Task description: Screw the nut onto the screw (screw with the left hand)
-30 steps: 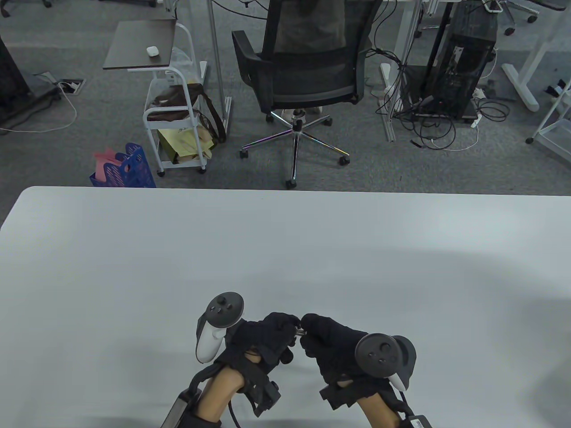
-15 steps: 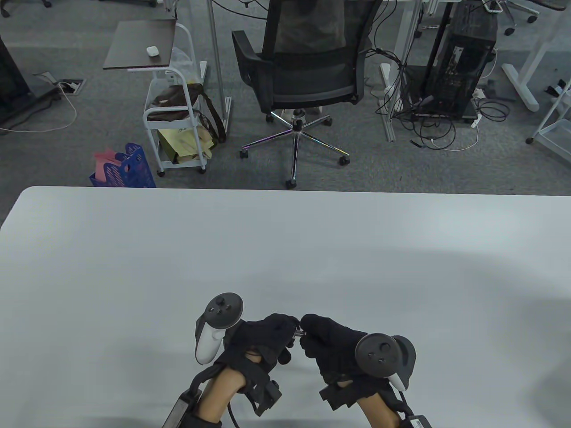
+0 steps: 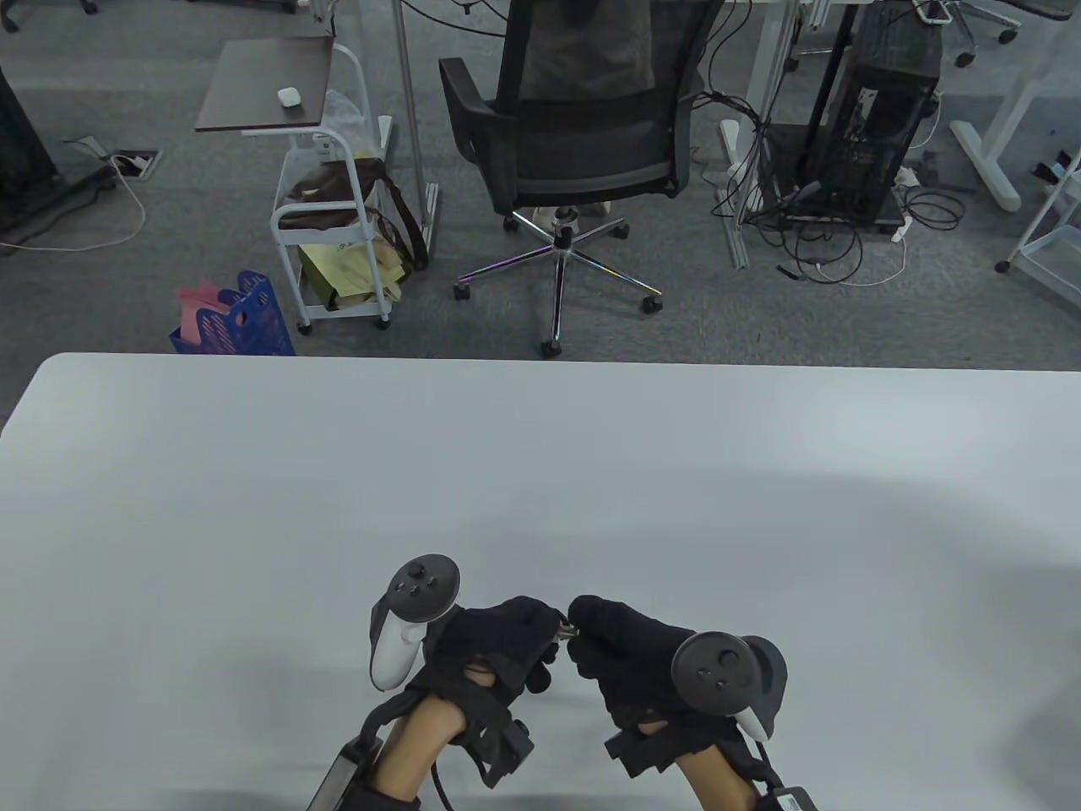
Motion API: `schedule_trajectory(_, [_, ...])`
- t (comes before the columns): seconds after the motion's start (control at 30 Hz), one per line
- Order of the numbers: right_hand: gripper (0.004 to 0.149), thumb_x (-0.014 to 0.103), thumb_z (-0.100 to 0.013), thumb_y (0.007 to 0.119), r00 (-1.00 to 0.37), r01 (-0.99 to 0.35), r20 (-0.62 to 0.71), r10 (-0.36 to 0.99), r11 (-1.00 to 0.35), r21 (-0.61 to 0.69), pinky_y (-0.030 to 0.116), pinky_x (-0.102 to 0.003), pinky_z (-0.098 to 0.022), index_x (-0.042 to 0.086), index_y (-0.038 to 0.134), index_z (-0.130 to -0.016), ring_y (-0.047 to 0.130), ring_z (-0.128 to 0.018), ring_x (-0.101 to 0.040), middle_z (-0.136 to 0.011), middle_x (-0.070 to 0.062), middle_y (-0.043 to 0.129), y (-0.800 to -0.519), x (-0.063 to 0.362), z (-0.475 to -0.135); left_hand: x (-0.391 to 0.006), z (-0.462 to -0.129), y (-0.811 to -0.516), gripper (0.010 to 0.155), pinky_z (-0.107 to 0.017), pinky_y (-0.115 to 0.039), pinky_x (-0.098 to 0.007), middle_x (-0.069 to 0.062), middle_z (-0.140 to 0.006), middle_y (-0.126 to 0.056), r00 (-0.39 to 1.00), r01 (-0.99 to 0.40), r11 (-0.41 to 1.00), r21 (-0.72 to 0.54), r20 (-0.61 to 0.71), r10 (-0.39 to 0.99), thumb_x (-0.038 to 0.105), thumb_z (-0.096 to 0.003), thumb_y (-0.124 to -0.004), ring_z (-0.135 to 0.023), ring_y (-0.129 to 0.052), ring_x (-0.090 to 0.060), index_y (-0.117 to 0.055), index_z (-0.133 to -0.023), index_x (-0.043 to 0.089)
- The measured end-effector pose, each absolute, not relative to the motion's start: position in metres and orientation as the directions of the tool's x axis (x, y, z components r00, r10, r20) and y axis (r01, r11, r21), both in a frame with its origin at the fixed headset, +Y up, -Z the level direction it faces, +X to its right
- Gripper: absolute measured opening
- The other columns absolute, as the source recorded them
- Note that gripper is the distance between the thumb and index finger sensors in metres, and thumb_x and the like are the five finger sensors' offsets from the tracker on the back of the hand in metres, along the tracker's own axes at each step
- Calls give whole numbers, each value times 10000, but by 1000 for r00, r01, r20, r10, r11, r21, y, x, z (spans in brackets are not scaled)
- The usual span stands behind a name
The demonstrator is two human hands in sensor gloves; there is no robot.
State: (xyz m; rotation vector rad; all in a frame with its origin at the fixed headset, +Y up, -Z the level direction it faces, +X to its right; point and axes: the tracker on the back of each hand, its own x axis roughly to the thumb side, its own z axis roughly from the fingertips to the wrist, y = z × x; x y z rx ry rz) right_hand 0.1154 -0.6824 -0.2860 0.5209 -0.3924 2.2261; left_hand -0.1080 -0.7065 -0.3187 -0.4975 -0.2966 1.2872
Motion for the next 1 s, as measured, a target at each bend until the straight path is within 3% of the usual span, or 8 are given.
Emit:
schedule_trajectory(0.1, [458,344,-314,937,-593,-771,487,641,-627,-112,1040,-355,-291,175,886,-737,1189,-291,-116,-603,-62,1048,-682,116,-286,-108,-319,-706,563,-379,-726,-570,-308,-807,-774,249,-823,177,-540,-61,967,350,-444,-692,-485,-909,-435,-700,-896,14])
schedule_trajectory(0.2, [459,345,-315,937,-590,-774,484,646,-622,-114,1039,-355,-292,175,885,-738,1188,-292,-115,-605,-60,1047,-682,116,-286,-110,-319,-708,671,-384,-725,-575,-332,-834,-758,236,-844,170,-509,-68,969,415,-445,-679,-498,-907,-448,-639,-980,11])
schedule_trajectory(0.3, [459,344,-314,938,-595,-769,482,643,-629,-110,1040,-355,-292,175,886,-737,1189,-292,-115,-604,-60,1048,-682,116,-286,-110,-319,-708,625,-357,-733,-591,-347,-783,-816,247,-846,180,-502,-69,967,404,-441,-686,-460,-925,-468,-768,-899,-13])
schedule_trajectory(0.4, [458,344,-314,937,-593,-770,482,645,-629,-106,1039,-355,-292,175,887,-737,1188,-292,-116,-605,-60,1047,-683,115,-286,-108,-319,-707,569,-353,-734,-583,-325,-766,-820,266,-838,198,-509,-64,962,371,-440,-698,-450,-926,-449,-765,-859,-8])
schedule_trajectory(0.6, [457,344,-315,937,-595,-768,484,641,-631,-109,1039,-355,-293,174,886,-737,1189,-291,-116,-604,-60,1048,-682,116,-286,-109,-319,-709,651,-382,-724,-575,-330,-818,-767,235,-837,159,-523,-82,968,397,-447,-678,-490,-908,-447,-652,-968,6])
schedule_trajectory(0.7, [457,344,-315,937,-596,-767,485,640,-633,-109,1040,-355,-291,175,886,-737,1188,-292,-115,-603,-61,1047,-682,115,-286,-110,-319,-709,616,-352,-733,-591,-344,-769,-824,255,-844,182,-504,-80,964,394,-442,-684,-449,-926,-467,-773,-895,-14])
schedule_trajectory(0.8, [458,343,-315,937,-594,-768,485,641,-631,-108,1039,-355,-292,174,886,-737,1188,-291,-117,-605,-62,1046,-682,116,-286,-108,-319,-706,558,-348,-736,-580,-320,-757,-824,265,-838,199,-508,-59,963,356,-440,-701,-442,-927,-445,-764,-859,-7])
schedule_trajectory(1.0, [457,344,-315,937,-595,-769,484,642,-630,-110,1040,-355,-292,173,887,-736,1188,-292,-116,-603,-61,1047,-683,116,-286,-109,-319,-709,668,-375,-725,-586,-343,-819,-772,255,-839,186,-512,-69,964,412,-444,-679,-489,-909,-460,-668,-970,1])
